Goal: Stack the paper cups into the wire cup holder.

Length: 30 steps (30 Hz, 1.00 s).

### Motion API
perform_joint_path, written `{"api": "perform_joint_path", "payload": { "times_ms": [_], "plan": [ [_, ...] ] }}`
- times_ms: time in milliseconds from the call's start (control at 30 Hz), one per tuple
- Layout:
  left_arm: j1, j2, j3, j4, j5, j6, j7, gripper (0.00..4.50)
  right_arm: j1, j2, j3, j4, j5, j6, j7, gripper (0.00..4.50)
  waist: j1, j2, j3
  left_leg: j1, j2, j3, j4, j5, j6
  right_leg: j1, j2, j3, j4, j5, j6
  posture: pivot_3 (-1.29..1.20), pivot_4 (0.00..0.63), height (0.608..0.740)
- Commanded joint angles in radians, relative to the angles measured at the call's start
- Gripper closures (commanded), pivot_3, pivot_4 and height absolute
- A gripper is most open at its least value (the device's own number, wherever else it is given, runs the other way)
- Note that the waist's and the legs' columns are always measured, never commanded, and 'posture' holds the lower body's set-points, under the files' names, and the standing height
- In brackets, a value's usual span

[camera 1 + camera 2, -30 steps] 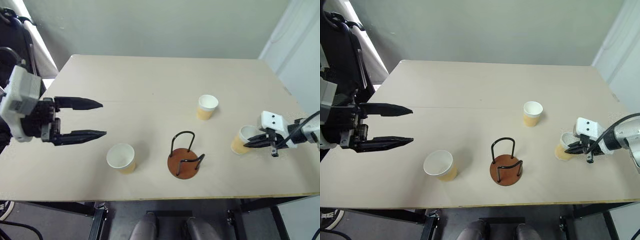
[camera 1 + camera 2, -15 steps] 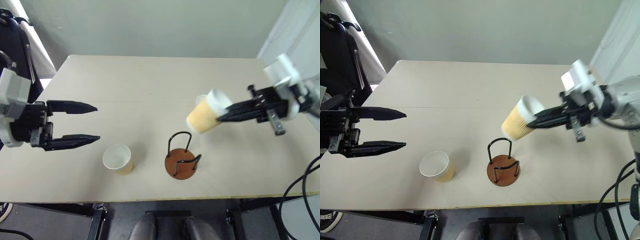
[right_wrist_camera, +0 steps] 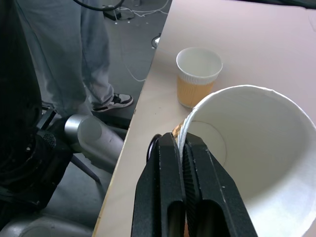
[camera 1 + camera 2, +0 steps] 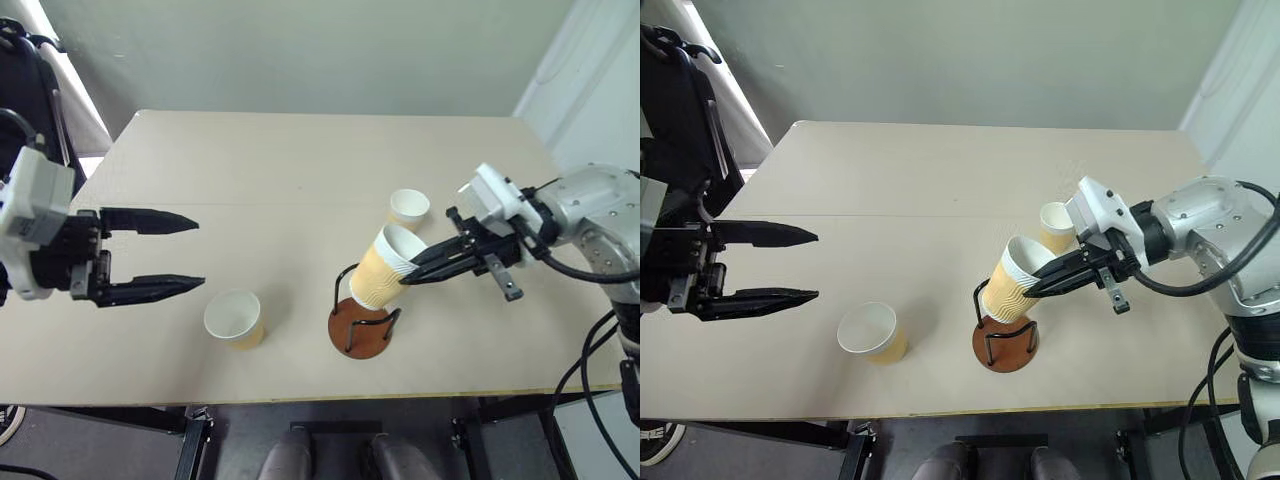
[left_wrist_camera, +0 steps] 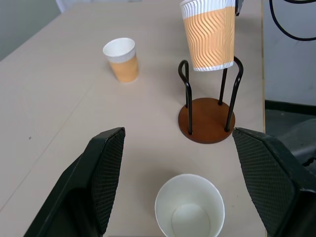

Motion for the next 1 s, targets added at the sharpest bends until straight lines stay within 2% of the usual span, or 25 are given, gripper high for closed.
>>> {"api": "perform_joint_path", "payload": {
  "times_ms": [33, 67, 333, 433, 633, 733, 867, 1000],
  "plan": [
    [0.0, 0.025, 0.047, -0.009, 0.005, -0.012, 0.002, 0.77, -0.024, 0.008, 0.006, 0.005, -0.004, 0.006, 0.005, 4.1, 0.0, 0.0, 0.0, 0.0, 0.0, 0.0, 0.0, 0.0, 0.0, 0.0, 0.0, 0.0, 0.0, 0.0, 0.0, 0.0, 0.15, 0.74],
    [0.001, 0.025, 0.047, -0.009, 0.005, -0.013, 0.003, 0.77, -0.028, 0.014, 0.009, 0.01, -0.004, 0.009, 0.004, 3.92, 0.0, 0.0, 0.0, 0.0, 0.0, 0.0, 0.0, 0.0, 0.0, 0.0, 0.0, 0.0, 0.0, 0.0, 0.0, 0.0, 0.15, 0.74],
    [0.009, 0.021, 0.049, -0.021, 0.003, -0.01, 0.014, 0.77, -0.056, 0.025, 0.013, 0.057, -0.037, -0.007, 0.005, 1.07, 0.0, 0.0, 0.0, 0.0, 0.0, 0.0, 0.0, 0.0, 0.0, 0.0, 0.0, 0.0, 0.0, 0.0, -0.001, 0.0, 0.15, 0.74],
    [0.011, 0.019, 0.053, -0.029, -0.003, -0.008, 0.019, 0.77, -0.117, 0.028, 0.009, 0.19, -0.127, -0.101, -0.013, 0.06, -0.001, 0.0, 0.0, 0.0, 0.0, 0.0, 0.0, 0.0, 0.0, 0.0, 0.0, 0.0, 0.0, 0.0, -0.001, 0.0, 0.15, 0.74],
    [0.021, 0.011, 0.055, -0.042, -0.007, -0.011, 0.034, 0.77, -0.349, 0.148, 0.154, 0.8, -0.478, -0.464, -0.093, 0.02, -0.005, 0.0, 0.0, 0.001, 0.0, 0.0, 0.0, 0.0, 0.0, -0.003, 0.0, 0.0, 0.003, 0.002, -0.004, 0.0, 0.15, 0.74],
    [0.027, 0.004, 0.057, -0.058, -0.012, -0.008, 0.045, 0.77, -0.414, 0.226, 0.191, 1.055, -0.588, -0.63, -0.132, 0.02, -0.005, 0.0, 0.0, 0.0, 0.001, 0.0, -0.001, -0.001, -0.001, -0.005, 0.0, -0.001, 0.006, 0.002, -0.006, 0.0, 0.15, 0.74],
    [0.052, -0.005, 0.081, -0.089, -0.022, 0.006, 0.058, 0.77, -0.461, 0.29, 0.23, 1.282, -0.714, -0.778, -0.203, 0.02, -0.003, 0.001, 0.0, -0.01, 0.001, 0.0, -0.002, 0.0, -0.003, -0.016, 0.0, -0.001, 0.009, 0.002, -0.006, 0.0, 0.15, 0.74],
    [0.076, -0.007, 0.11, -0.114, -0.03, 0.024, 0.069, 0.77, -0.488, 0.333, 0.239, 1.406, -0.797, -0.843, -0.265, 0.02, -0.004, 0.001, 0.0, -0.016, 0.002, 0.0, -0.002, 0.004, -0.01, -0.022, 0.0, -0.002, 0.01, 0.002, -0.006, 0.0, 0.15, 0.74]
  ]
}}
